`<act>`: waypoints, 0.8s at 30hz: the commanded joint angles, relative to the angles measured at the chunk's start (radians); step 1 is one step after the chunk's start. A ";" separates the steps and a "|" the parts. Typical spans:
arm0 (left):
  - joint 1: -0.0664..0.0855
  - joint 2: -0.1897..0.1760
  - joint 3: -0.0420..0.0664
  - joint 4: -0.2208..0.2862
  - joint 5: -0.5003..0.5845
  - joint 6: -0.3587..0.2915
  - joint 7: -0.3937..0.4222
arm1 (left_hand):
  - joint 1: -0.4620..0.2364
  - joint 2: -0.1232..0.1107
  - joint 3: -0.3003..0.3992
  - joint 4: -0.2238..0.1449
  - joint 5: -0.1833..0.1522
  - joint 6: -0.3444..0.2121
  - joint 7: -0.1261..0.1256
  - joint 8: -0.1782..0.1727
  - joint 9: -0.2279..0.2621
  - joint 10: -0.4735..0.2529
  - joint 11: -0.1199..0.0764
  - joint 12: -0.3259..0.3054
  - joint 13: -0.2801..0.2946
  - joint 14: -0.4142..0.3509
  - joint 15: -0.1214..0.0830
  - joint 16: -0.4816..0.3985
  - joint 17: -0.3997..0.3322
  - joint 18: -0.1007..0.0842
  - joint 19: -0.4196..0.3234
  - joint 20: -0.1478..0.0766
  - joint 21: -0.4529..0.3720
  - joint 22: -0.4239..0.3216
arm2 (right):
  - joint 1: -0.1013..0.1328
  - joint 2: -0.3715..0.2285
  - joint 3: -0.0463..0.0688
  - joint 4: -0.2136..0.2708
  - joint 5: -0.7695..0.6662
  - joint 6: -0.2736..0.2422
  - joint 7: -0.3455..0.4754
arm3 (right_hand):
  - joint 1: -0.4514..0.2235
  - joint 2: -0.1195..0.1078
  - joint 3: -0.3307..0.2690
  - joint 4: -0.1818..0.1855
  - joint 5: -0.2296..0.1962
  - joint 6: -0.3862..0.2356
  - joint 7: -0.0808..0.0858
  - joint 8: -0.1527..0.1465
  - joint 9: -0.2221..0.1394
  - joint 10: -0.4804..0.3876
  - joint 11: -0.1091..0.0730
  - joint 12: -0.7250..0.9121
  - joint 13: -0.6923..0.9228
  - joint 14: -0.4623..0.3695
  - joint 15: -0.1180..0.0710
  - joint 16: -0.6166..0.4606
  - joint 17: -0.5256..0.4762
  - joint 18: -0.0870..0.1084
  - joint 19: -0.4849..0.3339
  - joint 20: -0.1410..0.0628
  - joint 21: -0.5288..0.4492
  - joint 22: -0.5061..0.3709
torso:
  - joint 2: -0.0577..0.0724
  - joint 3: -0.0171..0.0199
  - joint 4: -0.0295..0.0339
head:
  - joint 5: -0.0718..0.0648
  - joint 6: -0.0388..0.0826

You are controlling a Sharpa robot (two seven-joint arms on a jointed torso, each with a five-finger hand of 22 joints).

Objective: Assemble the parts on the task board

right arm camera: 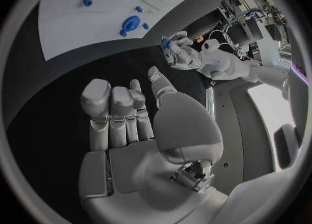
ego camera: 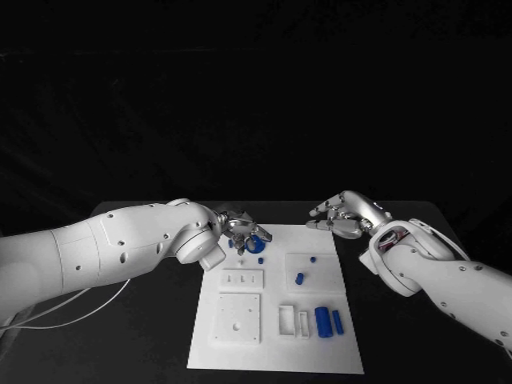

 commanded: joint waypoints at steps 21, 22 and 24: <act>-0.090 -0.038 -0.006 0.022 -0.182 -0.128 -0.157 | -0.028 0.001 0.009 0.001 0.023 0.215 -0.122 0.007 0.605 0.036 -0.024 0.157 0.034 0.036 -0.018 0.124 0.138 -0.011 0.037 -0.004 -0.040 0.113 | -0.013 -0.018 0.064 0.041 0.112 0.009 -0.008 | 0.006 0.002 -0.012 0.012 0.025 -0.013 0.003 0.001 -0.001 -0.006 0.002 -0.007 -0.005 -0.001 0.006 -0.012 -0.010 0.004 0.013 0.007 -0.021 0.105 | -0.046 0.0138 -0.0102 | 0.020 -0.069; -0.095 -0.035 -0.006 0.016 -0.183 -0.131 -0.162 | -0.028 0.002 0.009 0.002 0.022 0.216 -0.123 0.008 0.607 0.036 -0.025 0.160 0.035 0.037 -0.019 0.127 0.142 -0.011 0.037 -0.004 -0.040 0.114 | -0.014 -0.017 0.064 0.045 0.113 0.009 -0.008 | 0.006 0.002 -0.012 0.012 0.025 -0.013 0.003 0.001 -0.001 -0.006 0.002 -0.007 -0.005 -0.001 0.006 -0.012 -0.010 0.004 0.013 0.007 -0.021 0.105 | -0.046 0.0138 -0.0100 | 0.020 -0.071; -0.105 -0.029 -0.006 0.007 -0.184 -0.136 -0.170 | -0.030 0.004 0.007 0.000 0.021 0.216 -0.123 0.005 0.624 0.036 -0.024 0.165 0.039 0.035 -0.018 0.132 0.143 -0.010 0.044 -0.004 -0.058 0.143 | -0.016 -0.016 0.064 0.049 0.113 0.010 -0.009 | 0.005 0.002 -0.013 0.014 0.028 -0.013 0.004 0.001 -0.001 -0.007 0.003 -0.007 -0.005 -0.002 0.006 -0.013 -0.011 0.004 0.013 0.007 -0.022 0.105 | -0.048 0.0142 -0.0093 | 0.021 -0.074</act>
